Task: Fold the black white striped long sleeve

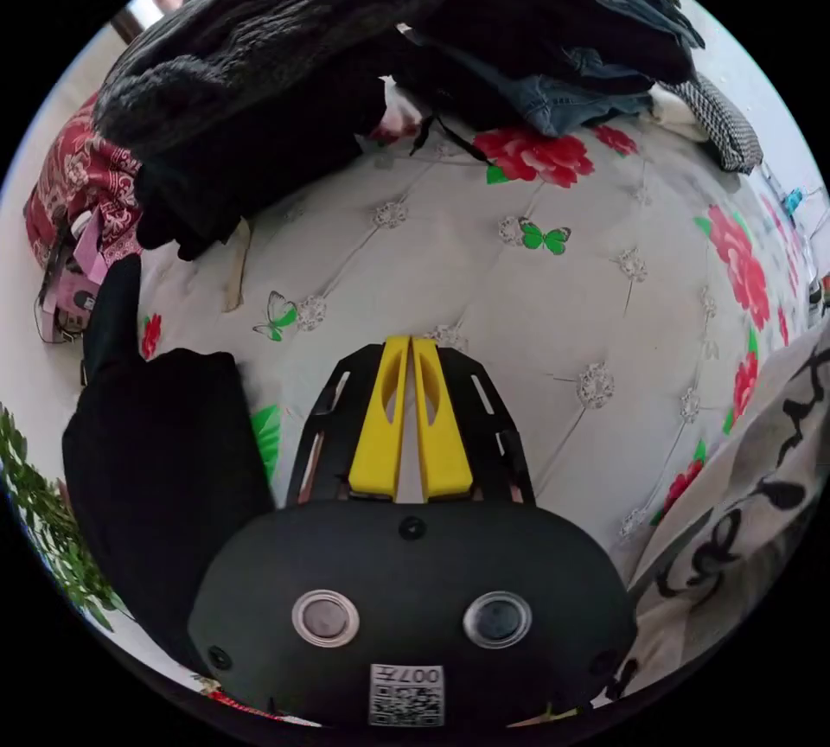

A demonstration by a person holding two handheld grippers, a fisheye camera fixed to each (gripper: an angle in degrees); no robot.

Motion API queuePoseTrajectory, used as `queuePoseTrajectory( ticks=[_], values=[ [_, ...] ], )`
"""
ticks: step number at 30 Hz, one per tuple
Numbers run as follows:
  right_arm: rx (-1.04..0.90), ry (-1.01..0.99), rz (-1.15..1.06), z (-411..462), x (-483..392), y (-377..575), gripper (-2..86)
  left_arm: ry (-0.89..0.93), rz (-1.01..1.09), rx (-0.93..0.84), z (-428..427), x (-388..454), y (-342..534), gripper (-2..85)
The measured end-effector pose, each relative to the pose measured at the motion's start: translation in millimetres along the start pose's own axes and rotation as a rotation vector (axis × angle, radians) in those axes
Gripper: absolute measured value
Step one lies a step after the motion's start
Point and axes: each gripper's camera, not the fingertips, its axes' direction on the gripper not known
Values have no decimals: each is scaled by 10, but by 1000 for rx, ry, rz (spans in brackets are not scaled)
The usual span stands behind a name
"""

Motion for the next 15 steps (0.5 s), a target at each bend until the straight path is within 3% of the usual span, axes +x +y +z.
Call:
queuePoseTrajectory(
  ticks=[4,6,11,15],
  values=[
    [-237,83,-63,773,-164,-149,105,45,-52,-18,19,-86,37,-10],
    [-263,148,-71,915,-230,-137,84,28,-58,-19,26,-63,88,-10],
    [119,229,-102,335,-507,250,34,-29,-44,18,40,16,265,-10],
    [391,241,-156,-664,-836,735,12,-26,-10,34,60,-43,395,-10]
  ],
)
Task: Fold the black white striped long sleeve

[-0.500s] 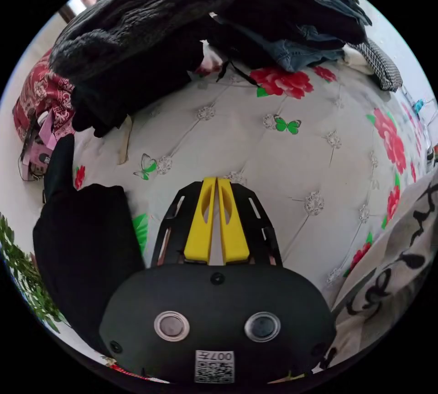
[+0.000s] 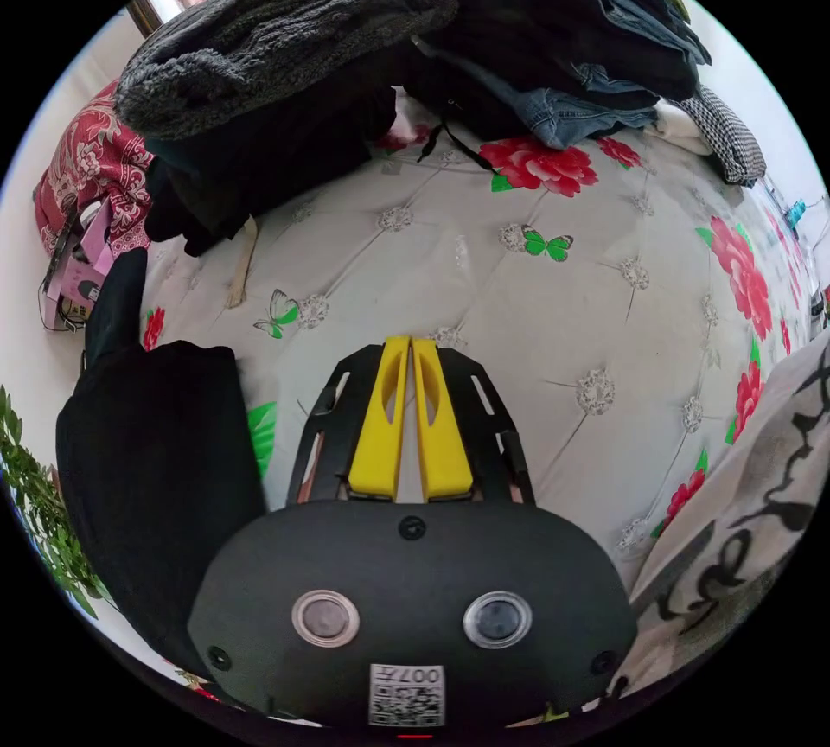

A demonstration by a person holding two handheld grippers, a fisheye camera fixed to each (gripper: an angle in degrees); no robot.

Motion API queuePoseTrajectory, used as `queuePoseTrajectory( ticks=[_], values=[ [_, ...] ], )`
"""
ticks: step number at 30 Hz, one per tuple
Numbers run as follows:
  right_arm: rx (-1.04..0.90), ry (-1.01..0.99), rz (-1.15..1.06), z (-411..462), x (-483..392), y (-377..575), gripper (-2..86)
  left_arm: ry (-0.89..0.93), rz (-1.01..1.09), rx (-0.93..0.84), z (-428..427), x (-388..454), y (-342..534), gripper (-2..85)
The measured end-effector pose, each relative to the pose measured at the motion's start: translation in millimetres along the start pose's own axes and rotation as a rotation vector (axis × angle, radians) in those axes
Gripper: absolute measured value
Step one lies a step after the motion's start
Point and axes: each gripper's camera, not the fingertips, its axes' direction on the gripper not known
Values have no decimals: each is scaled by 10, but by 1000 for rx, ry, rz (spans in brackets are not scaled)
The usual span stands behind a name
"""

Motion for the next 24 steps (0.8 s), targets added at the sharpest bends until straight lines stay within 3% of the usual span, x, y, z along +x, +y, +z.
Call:
queuePoseTrajectory(
  ticks=[4,10,14,16,20,24],
  values=[
    [243,-313,153,-1573,435,-67,6,-31,23,14,16,-2,112,-10],
    [631,-619,124,-3773,1028,636,3,-131,43,39,51,39,299,-9],
    [817,-787,51,-4959,1450,1475,4,5,-71,-2,-136,-342,429,-8],
    [908,-829,-81,-5638,1651,2193,6,81,-134,93,-461,-478,614,-6],
    [925,-876,-277,-6208,1846,3406,11,206,-153,263,-1237,-411,1070,35],
    [738,-916,-410,-5970,1797,4741,23,418,-105,399,-1823,-33,1537,119]
  ],
)
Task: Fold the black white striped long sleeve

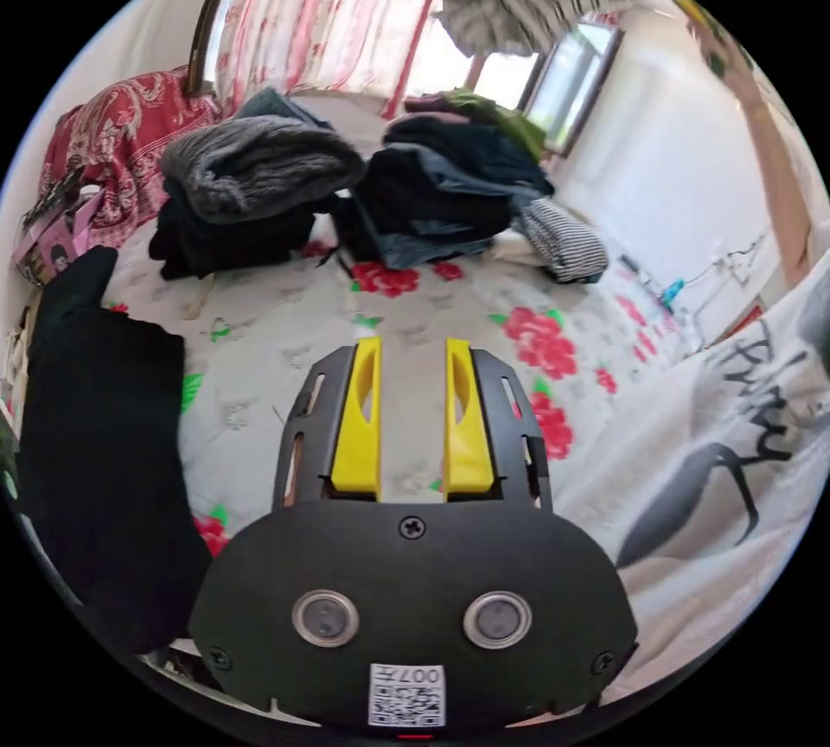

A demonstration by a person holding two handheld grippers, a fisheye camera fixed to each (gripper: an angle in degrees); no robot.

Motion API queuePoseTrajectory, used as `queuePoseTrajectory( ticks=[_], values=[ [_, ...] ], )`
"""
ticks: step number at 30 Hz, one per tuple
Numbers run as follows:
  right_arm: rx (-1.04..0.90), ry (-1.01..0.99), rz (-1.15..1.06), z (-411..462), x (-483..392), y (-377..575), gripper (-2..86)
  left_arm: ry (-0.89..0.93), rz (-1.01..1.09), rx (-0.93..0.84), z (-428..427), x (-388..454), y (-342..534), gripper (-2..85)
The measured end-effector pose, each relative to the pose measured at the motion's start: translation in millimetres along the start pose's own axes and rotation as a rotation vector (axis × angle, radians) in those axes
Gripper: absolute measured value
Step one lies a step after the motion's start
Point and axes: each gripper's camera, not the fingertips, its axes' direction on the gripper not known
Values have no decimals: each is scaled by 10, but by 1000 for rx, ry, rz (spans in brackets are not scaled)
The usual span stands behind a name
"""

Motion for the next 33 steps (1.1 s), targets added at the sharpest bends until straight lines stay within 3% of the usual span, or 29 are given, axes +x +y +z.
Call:
queuePoseTrajectory(
  ticks=[4,6,10,14,19,22,26,29,33],
  values=[
    [-372,156,192,456,-149,1753,42,112,4,3,-70,438,327,132],
    [-513,192,333,637,-125,2523,46,85,26,-213,254,694,503,131],
    [-468,99,719,378,48,3509,56,104,-32,-198,217,824,669,115],
    [-403,182,782,-17,172,3673,64,184,-43,-205,131,851,560,130],
    [-369,195,856,-310,496,3716,74,287,246,-326,362,1614,390,146],
    [-324,185,899,-396,626,3709,77,153,508,-465,820,2309,384,128],
    [-272,150,911,-507,727,3660,79,-57,742,-691,1603,2695,515,3],
    [-256,173,913,-682,810,3626,80,58,646,-682,1466,2570,283,-7],
    [-197,237,938,-955,971,3655,82,136,266,-416,579,1809,-29,-9]
  ],
)
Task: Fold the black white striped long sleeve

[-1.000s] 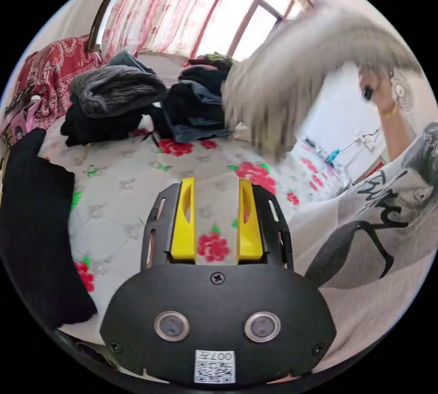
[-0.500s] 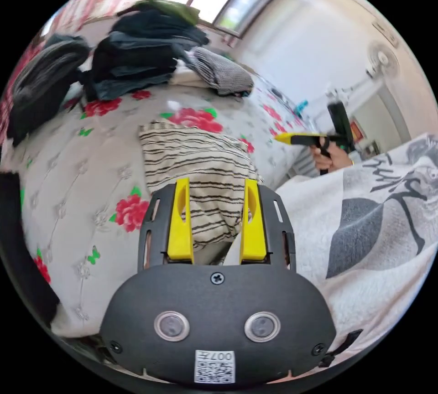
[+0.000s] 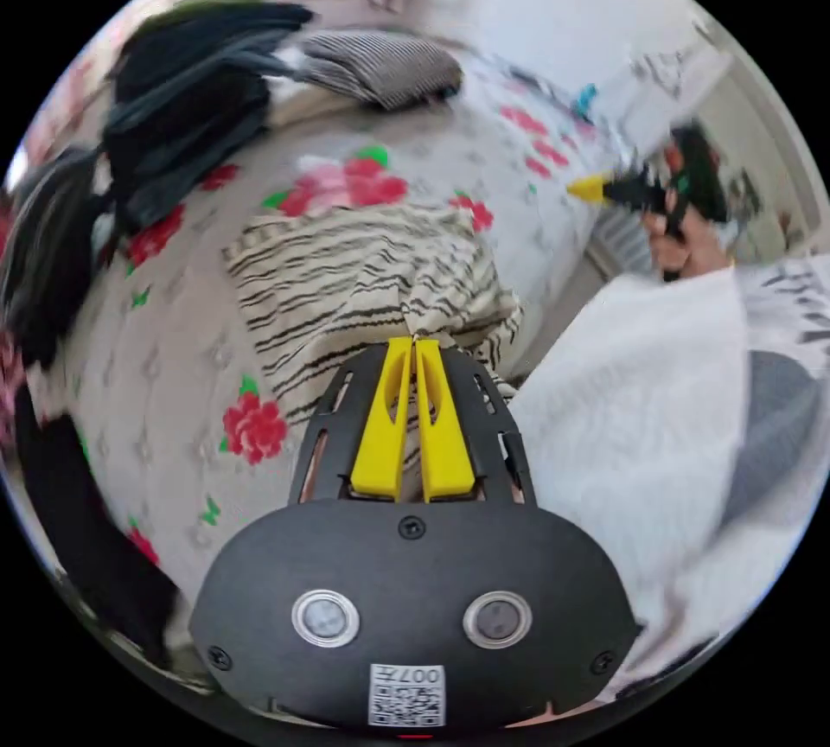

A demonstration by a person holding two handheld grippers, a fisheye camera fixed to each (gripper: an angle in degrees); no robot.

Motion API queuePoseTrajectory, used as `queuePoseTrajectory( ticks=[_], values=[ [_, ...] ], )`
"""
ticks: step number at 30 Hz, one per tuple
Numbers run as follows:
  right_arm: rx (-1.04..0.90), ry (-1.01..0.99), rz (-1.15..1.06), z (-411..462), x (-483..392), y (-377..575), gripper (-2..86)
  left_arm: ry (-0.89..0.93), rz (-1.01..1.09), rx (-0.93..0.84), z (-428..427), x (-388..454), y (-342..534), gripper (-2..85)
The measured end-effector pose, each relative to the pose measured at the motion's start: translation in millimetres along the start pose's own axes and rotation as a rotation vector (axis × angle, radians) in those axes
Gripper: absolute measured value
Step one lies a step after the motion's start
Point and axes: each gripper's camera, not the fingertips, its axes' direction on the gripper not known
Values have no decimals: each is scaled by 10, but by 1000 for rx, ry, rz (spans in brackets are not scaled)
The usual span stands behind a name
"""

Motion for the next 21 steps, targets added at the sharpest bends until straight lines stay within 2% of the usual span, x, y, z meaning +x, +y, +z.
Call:
queuePoseTrajectory(
  ticks=[1,3,6,12,14,17,21],
  values=[
    [1,-11,18,-9,67,-50,83,13,-75,58,-178,-132,92,-9],
    [5,-39,34,5,134,-136,85,74,-389,317,-903,-695,596,-10],
    [-14,-65,13,123,123,-348,86,122,-706,555,-1566,-1268,1296,-10],
    [-171,-63,-168,613,-240,-1011,99,177,-763,817,-2111,-1300,1773,-10],
    [-218,-85,-227,786,-391,-1197,104,199,-748,817,-2097,-1232,1716,-10],
    [-285,-91,-332,1134,-695,-1445,113,116,-717,751,-2083,-1096,1557,-10],
    [-421,-97,-381,1939,-1027,-1698,123,74,-765,717,-2037,-1107,1563,-10]
  ],
)
